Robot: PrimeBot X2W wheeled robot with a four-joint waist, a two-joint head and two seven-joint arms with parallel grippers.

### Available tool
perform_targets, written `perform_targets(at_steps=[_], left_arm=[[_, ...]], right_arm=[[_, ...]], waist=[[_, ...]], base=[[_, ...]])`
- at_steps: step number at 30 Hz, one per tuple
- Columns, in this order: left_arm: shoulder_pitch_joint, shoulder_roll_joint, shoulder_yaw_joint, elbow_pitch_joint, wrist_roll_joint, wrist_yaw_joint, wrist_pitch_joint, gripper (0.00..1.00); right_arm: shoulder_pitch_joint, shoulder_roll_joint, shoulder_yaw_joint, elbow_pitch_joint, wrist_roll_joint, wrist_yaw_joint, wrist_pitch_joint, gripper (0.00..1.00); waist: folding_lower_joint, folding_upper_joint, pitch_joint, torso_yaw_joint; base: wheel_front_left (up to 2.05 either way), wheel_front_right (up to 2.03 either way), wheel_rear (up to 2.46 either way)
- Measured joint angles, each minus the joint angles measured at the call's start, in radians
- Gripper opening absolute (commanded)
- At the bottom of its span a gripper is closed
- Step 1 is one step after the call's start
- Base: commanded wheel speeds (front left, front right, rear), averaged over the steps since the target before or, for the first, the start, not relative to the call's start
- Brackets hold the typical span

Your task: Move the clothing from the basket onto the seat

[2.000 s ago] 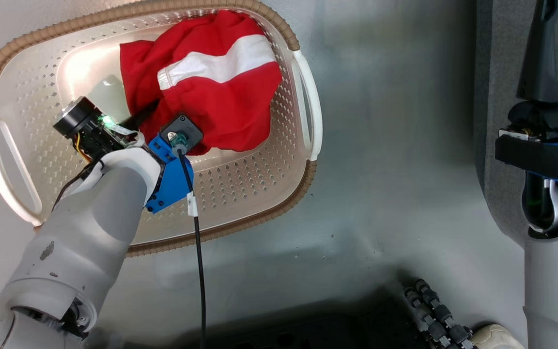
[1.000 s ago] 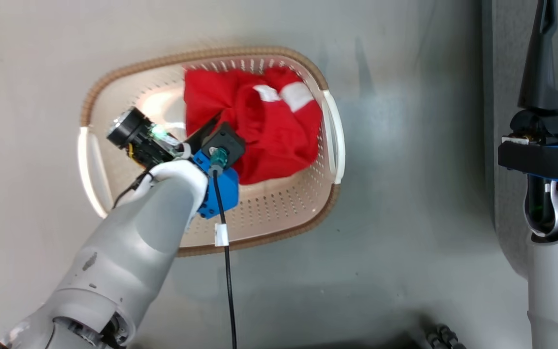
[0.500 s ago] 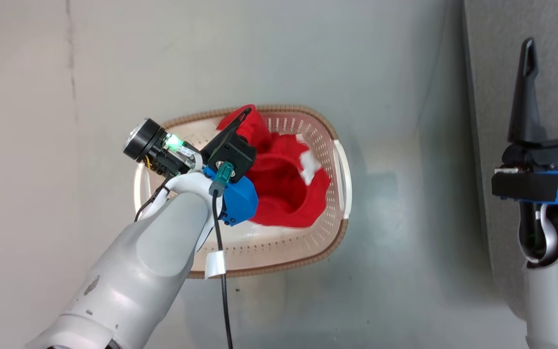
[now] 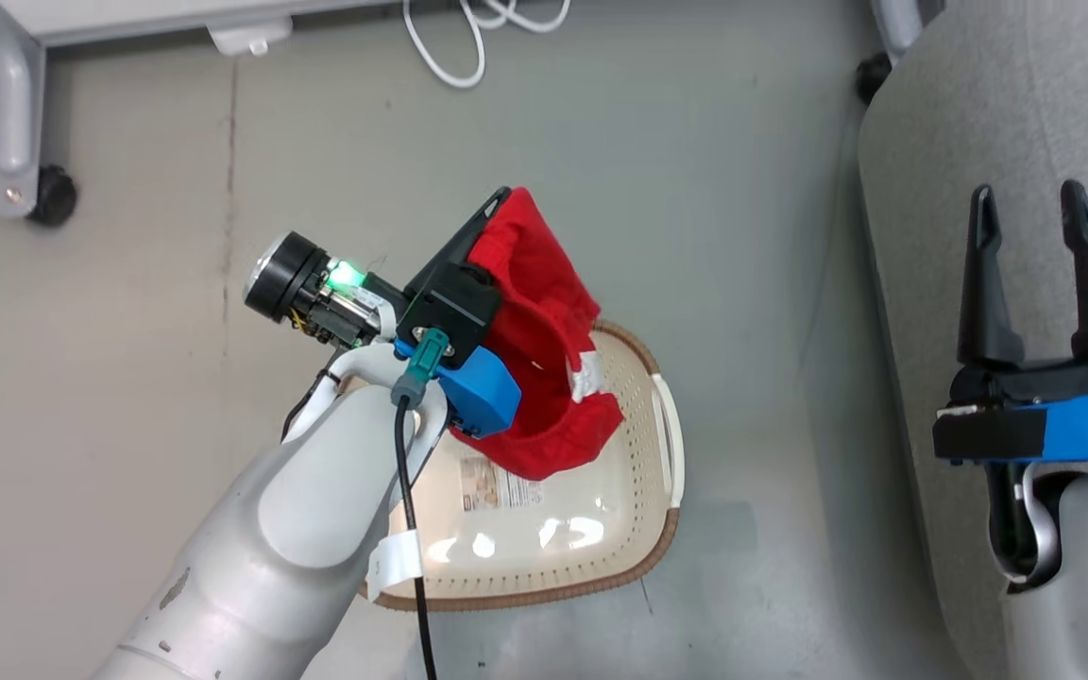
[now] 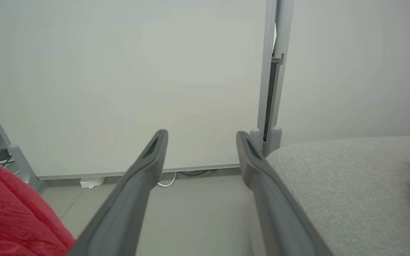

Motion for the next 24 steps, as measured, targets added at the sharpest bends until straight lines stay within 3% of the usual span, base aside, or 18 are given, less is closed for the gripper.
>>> perform_targets(at_steps=[24], left_arm=[[0.02, -0.024, 0.049, -0.207, 0.023, -0.036, 0.0, 0.0]], right_arm=[[0.164, 0.02, 0.015, 0.064, 0.028, 0.0, 0.0, 1.0]], waist=[[-0.0001, 0.0, -0.304, -0.001]], base=[[0.0, 0.0, 0.0]])
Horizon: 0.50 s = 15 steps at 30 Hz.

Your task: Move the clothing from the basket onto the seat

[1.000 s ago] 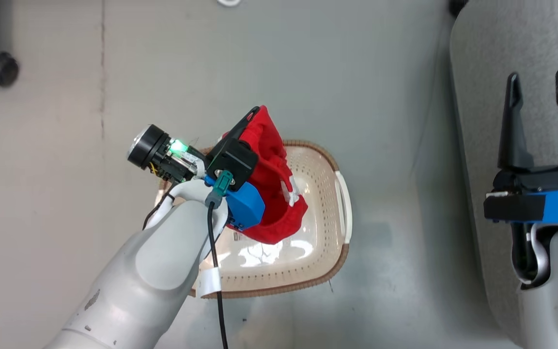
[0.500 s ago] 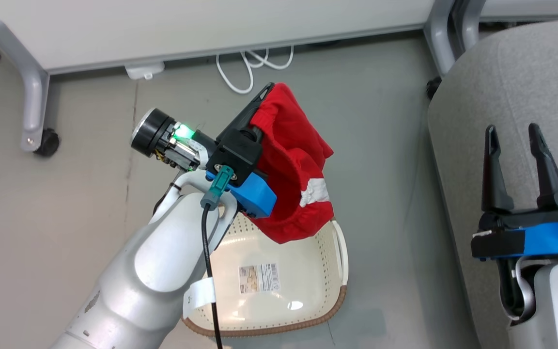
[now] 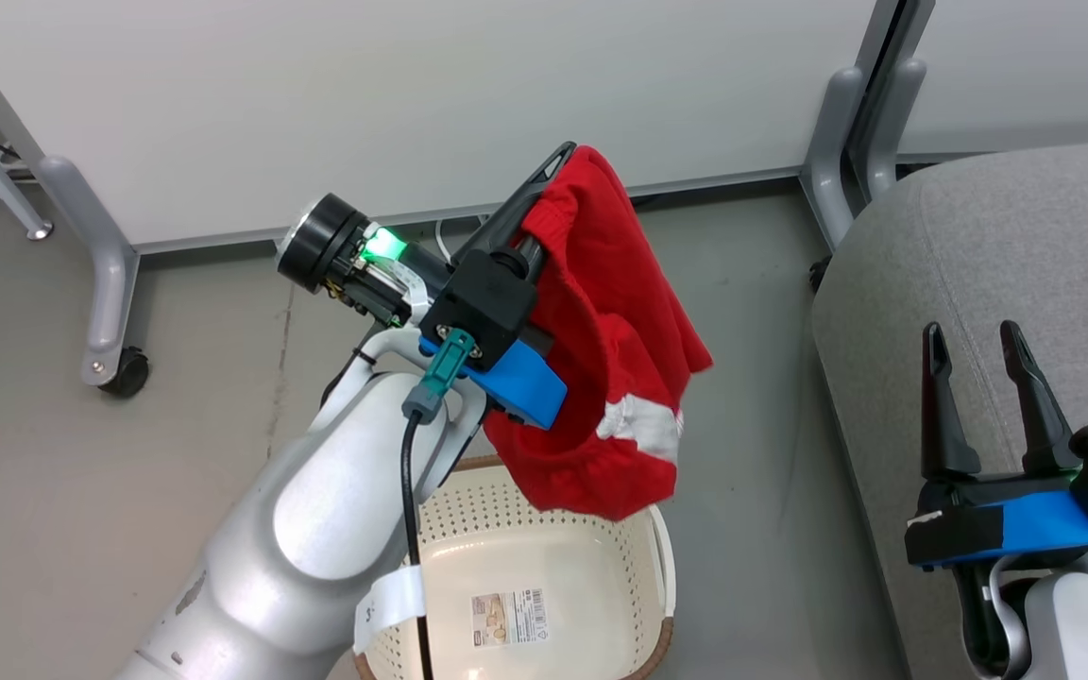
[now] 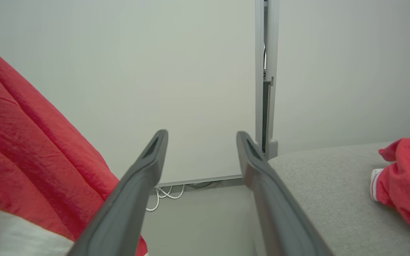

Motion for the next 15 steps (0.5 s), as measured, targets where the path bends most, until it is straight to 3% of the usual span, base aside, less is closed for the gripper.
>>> perform_targets(at_steps=[15], left_arm=[[0.026, 0.003, -0.005, -0.029, 0.002, -0.007, 0.0, 0.0]], right_arm=[[0.018, 0.001, 0.031, 0.002, 0.025, 0.0, 0.0, 1.0]], waist=[[0.0001, 0.0, -0.019, 0.019]], base=[[0.0, 0.0, 0.0]])
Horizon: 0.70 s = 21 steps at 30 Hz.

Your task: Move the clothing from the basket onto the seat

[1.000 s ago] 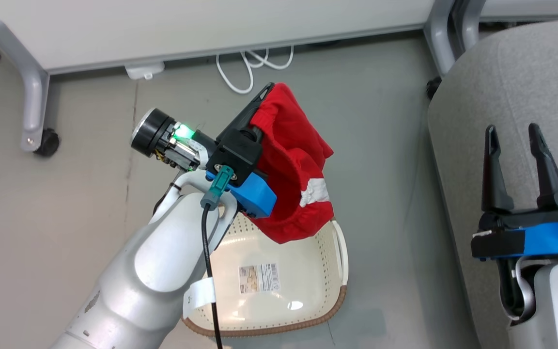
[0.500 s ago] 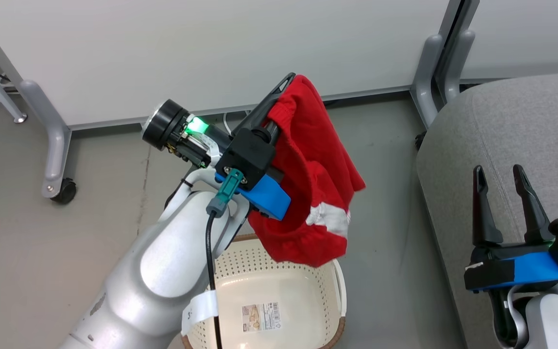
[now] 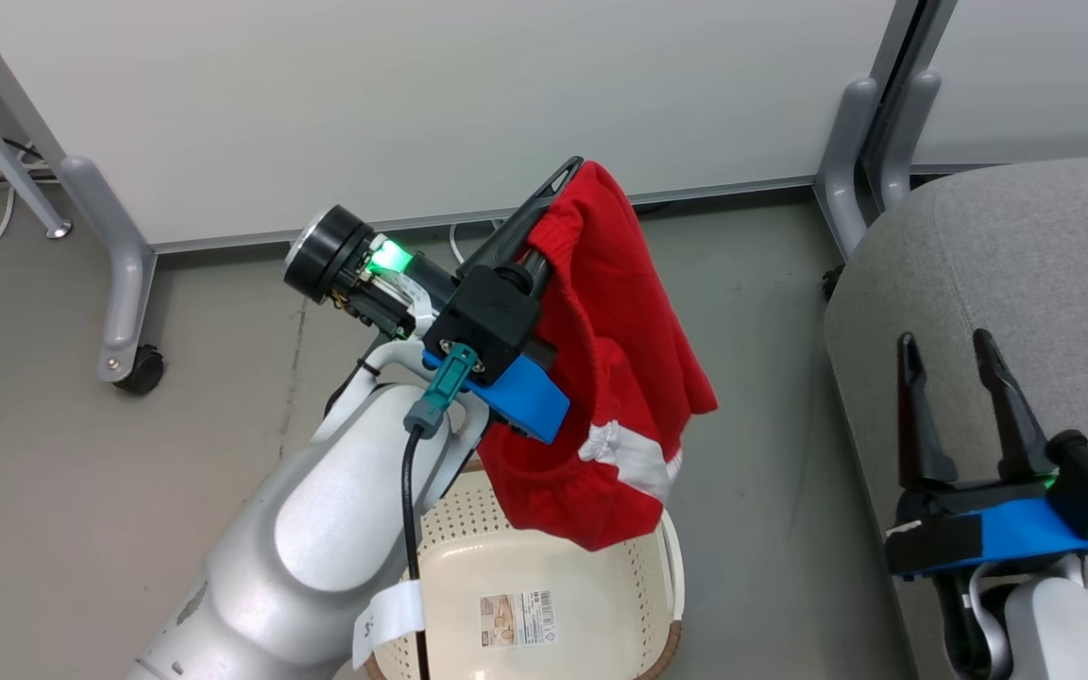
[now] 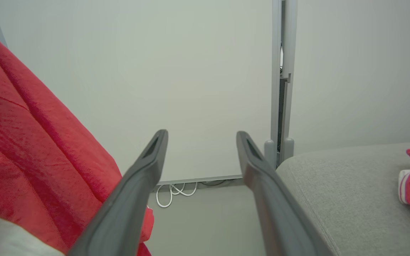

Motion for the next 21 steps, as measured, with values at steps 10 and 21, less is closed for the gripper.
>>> perform_targets(at_steps=[10, 21], left_arm=[[-0.001, 0.001, 0.0, 0.008, 0.0, -0.001, 0.0, 0.0], [-0.019, -0.007, -0.007, 0.024, 0.001, -0.005, 0.0, 0.0]], right_arm=[[-0.038, 0.0, 0.15, -0.005, 0.0, 0.0, 0.0, 1.0], [-0.149, 0.001, 0.379, 0.011, 0.019, 0.0, 0.0, 1.0]], waist=[[0.0, 0.0, 0.018, 0.002], [0.0001, 0.0, 0.06, 0.004]], base=[[0.0, 0.0, 0.0], [0.0, 0.0, 0.0]])
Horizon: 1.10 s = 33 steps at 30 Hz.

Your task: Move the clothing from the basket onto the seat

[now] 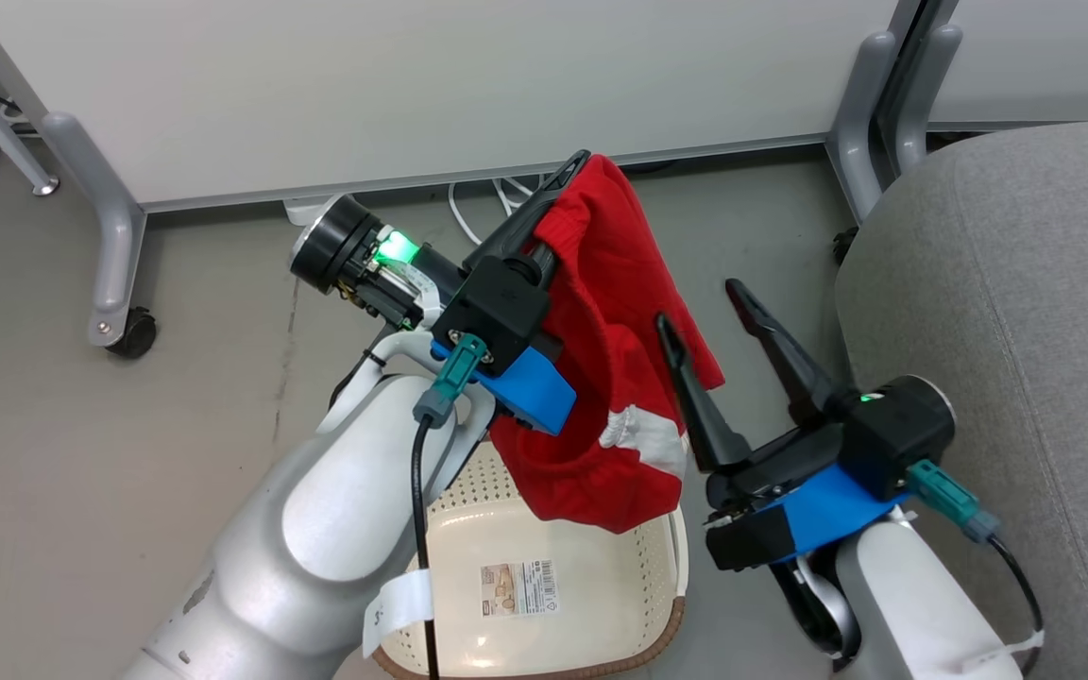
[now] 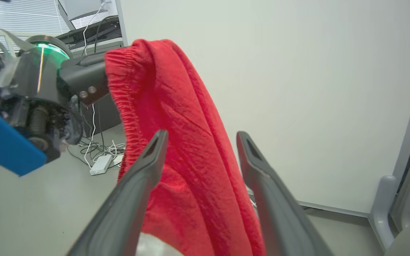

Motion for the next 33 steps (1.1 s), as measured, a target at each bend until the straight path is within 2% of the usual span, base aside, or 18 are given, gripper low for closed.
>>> perform_targets(at_steps=[14, 21, 33], left_arm=[[-0.026, -0.023, -0.027, 0.003, 0.002, -0.01, 0.0, 0.0], [-0.037, -0.033, -0.033, 0.006, 0.002, -0.012, 0.0, 0.0], [-0.038, -0.03, -0.027, 0.014, 0.002, -0.01, 0.0, 0.0]], right_arm=[[-0.099, 0.0, 0.144, 0.061, 0.032, 0.0, 0.0, 1.0], [-0.115, 0.001, 0.151, 0.065, 0.042, 0.0, 0.0, 1.0], [-0.105, 0.0, 0.163, 0.053, 0.043, 0.0, 0.0, 1.0]], waist=[[0.0001, 0.0, 0.037, 0.03], [0.0, 0.0, 0.047, 0.047], [0.0, 0.0, 0.041, 0.037]], base=[[0.0, 0.0, 0.0], [0.0, 0.0, 0.0], [0.0, 0.0, 0.0]])
